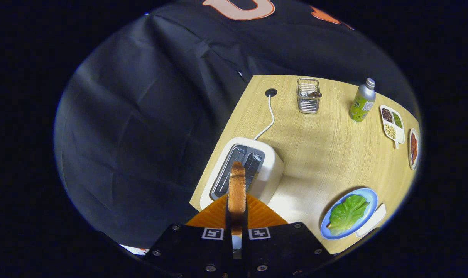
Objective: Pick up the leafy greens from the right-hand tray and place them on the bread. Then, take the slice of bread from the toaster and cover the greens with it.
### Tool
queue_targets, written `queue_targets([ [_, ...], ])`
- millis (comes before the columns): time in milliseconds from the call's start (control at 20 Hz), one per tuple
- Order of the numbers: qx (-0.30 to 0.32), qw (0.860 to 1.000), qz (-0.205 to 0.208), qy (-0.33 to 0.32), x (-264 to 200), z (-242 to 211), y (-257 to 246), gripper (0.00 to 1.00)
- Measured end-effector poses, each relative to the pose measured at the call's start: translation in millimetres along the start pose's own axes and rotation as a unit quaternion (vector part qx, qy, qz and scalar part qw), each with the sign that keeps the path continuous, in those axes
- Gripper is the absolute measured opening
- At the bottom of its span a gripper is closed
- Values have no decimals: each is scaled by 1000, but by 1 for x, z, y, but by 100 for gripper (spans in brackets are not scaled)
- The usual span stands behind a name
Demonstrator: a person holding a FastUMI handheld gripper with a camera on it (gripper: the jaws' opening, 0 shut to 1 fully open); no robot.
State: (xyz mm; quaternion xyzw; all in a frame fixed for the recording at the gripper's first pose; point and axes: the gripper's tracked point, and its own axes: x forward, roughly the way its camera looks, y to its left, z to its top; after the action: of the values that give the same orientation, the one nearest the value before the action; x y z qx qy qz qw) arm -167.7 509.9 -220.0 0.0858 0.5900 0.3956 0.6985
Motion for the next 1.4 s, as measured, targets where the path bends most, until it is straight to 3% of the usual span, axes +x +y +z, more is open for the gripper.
queue_targets([
  [250, 6, 998, 35, -44, -46, 3, -30, 9],
  [750, 86, 991, 29, -99, -109, -31, -142, 9],
  [950, 111, 989, 23, -97, -102, -66, -189, 9],
  [1400, 165, 983, 34, -76, -69, -122, -243, 9],
])
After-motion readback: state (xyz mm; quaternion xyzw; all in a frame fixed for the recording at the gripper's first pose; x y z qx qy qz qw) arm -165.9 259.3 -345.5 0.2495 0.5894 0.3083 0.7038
